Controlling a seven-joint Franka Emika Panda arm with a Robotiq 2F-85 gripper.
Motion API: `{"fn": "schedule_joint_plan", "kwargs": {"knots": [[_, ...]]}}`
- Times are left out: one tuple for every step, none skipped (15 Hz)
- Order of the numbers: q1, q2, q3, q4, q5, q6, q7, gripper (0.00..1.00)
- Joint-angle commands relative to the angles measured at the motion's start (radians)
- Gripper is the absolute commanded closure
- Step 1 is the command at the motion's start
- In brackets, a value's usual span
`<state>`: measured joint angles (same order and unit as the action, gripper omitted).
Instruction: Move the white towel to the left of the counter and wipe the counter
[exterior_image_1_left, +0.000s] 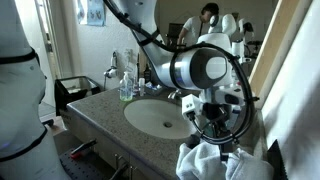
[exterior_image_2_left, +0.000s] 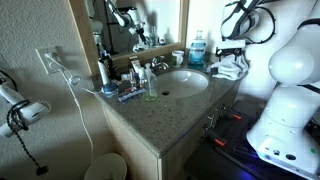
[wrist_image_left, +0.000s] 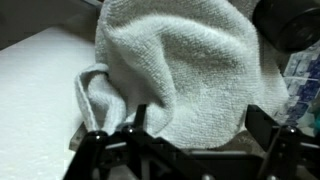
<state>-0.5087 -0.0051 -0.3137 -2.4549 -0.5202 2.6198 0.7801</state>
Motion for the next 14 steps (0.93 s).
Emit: {"fn": "schedule_joint_plan", "kwargs": {"knots": [[0.036,0.04,-0.052,0.029,-0.086,0.028,0.106,0.0],[0.044,0.048,-0.062,0.031,-0.111,0.03,0.137,0.0],[0.051,0.051,-0.071,0.03,-0.132,0.03,0.163,0.0],[0.058,0.053,-0.079,0.027,-0.164,0.03,0.196,0.0],[0.064,0.055,-0.086,0.023,-0.192,0.031,0.219,0.16],[0.07,0.054,-0.09,0.018,-0.214,0.026,0.244,0.28],[0.076,0.054,-0.096,0.017,-0.244,0.02,0.276,0.34],[0.08,0.052,-0.099,0.013,-0.265,0.018,0.297,0.44],[0.083,0.048,-0.102,0.01,-0.287,0.014,0.323,0.51],[0.085,0.044,-0.104,0.008,-0.307,0.01,0.345,0.58],[0.086,0.038,-0.106,0.005,-0.325,0.005,0.365,0.66],[0.087,0.031,-0.108,0.002,-0.333,0.001,0.377,0.73],[0.089,0.026,-0.109,0.002,-0.343,-0.012,0.394,0.82],[0.088,0.017,-0.111,0.0,-0.345,-0.026,0.407,0.88]]}}
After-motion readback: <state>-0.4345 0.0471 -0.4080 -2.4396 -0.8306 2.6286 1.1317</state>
